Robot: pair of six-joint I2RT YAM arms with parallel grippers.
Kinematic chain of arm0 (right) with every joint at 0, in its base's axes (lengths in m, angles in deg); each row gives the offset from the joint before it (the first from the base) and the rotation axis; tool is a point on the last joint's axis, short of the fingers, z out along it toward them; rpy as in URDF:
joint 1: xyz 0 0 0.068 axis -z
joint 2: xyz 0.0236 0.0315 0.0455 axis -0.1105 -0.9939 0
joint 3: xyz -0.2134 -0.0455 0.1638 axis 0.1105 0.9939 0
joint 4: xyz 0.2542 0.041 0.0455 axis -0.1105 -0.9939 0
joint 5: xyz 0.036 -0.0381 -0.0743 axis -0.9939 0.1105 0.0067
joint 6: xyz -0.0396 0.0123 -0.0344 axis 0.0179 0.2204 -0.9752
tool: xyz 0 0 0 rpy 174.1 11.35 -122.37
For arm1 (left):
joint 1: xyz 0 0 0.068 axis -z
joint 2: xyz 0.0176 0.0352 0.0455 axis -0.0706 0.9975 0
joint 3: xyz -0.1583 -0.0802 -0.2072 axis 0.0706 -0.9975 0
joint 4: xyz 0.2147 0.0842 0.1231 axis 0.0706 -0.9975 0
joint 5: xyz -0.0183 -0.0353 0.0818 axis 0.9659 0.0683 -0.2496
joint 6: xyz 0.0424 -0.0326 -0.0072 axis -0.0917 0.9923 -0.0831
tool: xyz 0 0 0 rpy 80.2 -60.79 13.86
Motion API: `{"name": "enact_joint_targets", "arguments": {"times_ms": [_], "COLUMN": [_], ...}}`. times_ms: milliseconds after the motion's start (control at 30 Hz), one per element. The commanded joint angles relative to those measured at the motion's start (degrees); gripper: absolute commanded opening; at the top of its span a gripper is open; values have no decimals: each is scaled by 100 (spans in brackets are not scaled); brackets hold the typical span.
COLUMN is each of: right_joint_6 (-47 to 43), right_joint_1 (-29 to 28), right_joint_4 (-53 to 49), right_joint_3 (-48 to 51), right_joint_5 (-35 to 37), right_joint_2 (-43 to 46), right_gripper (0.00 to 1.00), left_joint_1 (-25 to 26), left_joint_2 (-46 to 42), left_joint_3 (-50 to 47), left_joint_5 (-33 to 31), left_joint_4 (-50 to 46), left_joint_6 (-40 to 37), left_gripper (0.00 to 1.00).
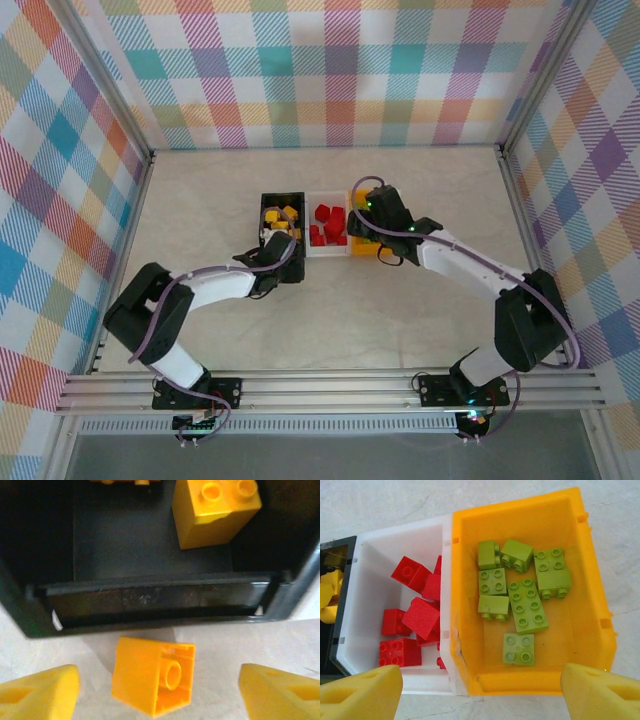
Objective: Sort the legos into containers by color
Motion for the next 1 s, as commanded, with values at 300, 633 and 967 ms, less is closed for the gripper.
{"name": "enact_joint_targets", "arguments": {"times_ms": [300, 633, 967], "right_joint_6": [102, 297, 475], "right_joint_1": [11, 11, 11], "right_joint_4": [32, 75, 63], "right_joint_3": [372, 687, 1054], "right_joint_5": [115, 222, 184], "right_joint_2": [1100, 1221, 1320], "right_gripper": [84, 84, 84], "left_joint_1": [27, 282, -448], "left_joint_2": [535, -1593, -346], "left_joint_3": [-34, -617, 1513], "left_joint_5": [-262, -263, -492], "left_joint_4": [700, 211, -519], "left_joint_6": [-75, 345, 49], "left_gripper": [50, 38, 40]}}
